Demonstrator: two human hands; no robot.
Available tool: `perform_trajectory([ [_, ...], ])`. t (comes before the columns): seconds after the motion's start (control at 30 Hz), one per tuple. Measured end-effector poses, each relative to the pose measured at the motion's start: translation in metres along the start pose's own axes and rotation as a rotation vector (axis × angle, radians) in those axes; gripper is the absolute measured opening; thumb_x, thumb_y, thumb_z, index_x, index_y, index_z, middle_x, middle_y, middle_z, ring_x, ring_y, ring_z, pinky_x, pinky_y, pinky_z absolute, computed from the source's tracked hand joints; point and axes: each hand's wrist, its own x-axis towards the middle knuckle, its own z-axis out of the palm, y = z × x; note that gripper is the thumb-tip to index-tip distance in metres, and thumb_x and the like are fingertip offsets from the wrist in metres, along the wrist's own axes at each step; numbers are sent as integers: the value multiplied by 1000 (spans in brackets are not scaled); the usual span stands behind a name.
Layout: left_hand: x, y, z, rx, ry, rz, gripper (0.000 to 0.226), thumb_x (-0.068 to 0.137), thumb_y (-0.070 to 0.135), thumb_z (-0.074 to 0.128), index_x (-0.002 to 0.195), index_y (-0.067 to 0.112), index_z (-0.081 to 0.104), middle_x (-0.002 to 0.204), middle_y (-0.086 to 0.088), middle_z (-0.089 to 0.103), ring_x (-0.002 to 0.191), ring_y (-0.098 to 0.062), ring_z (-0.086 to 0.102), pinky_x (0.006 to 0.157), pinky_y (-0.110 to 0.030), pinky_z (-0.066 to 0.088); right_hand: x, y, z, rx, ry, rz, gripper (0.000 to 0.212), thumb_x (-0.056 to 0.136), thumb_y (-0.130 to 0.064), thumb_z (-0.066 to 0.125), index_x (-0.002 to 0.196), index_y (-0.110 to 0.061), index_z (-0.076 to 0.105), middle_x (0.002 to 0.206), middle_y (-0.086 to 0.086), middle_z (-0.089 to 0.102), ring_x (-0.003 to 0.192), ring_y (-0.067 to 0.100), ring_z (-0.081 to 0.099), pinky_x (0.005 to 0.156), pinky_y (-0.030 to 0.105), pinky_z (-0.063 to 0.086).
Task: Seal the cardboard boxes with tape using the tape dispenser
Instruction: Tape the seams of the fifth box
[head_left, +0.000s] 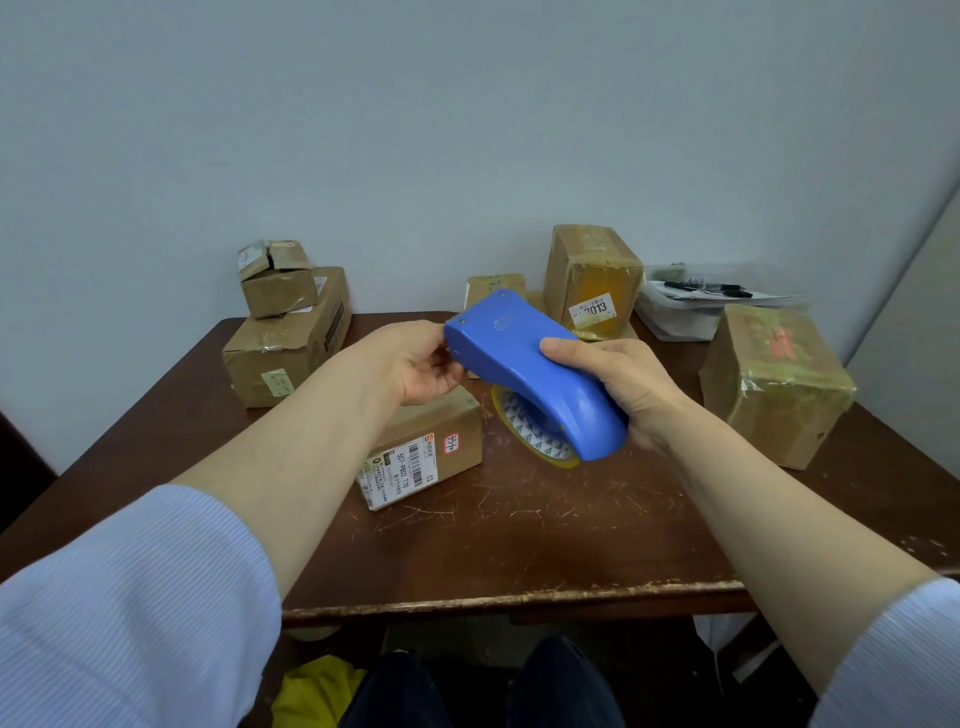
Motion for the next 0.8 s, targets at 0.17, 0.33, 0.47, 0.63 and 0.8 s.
perform_trajectory([
  [0.17, 5, -1, -8, 246, 138, 264, 24, 87, -7, 53, 71, 8, 62, 61, -5, 57, 49, -12, 45, 38, -16, 36, -8, -7, 5, -172, -75, 21, 47, 51, -35, 82, 86, -6, 70, 76, 5, 74, 64, 17, 68, 64, 31, 58],
  [0.33, 10, 4, -4, 327, 180, 381, 26, 83, -19, 49, 71, 0, 63, 62, -11, 60, 46, -19, 56, 45, -27, 53, -12, -16, 13, -291, -32, -1, 43, 58, -30, 87, 88, -6, 67, 76, 1, 70, 63, 14, 67, 65, 30, 57],
  [0.47, 27, 16, -15, 401, 270, 404, 17, 82, -4, 67, 69, 6, 61, 64, -11, 58, 49, -19, 52, 42, -25, 48, -20, -19, 8, -336, 10, 3, 42, 60, -34, 87, 85, -5, 69, 73, 1, 70, 58, 12, 67, 58, 26, 55],
  [0.63, 45, 18, -27, 516, 280, 400, 12, 83, 7, 71, 75, 3, 62, 65, -8, 58, 47, -12, 48, 36, -15, 39, -32, -6, -1, -300, 27, 78, 35, 60, -36, 86, 75, -9, 68, 67, -1, 69, 53, 10, 65, 55, 24, 52],
  [0.8, 59, 8, -25, 496, 270, 363, 6, 83, 6, 71, 80, 4, 66, 67, -10, 60, 54, -18, 53, 59, -30, 53, -31, 3, 3, -267, 43, 108, 43, 60, -37, 86, 84, -5, 71, 78, 5, 72, 62, 16, 67, 60, 28, 55],
])
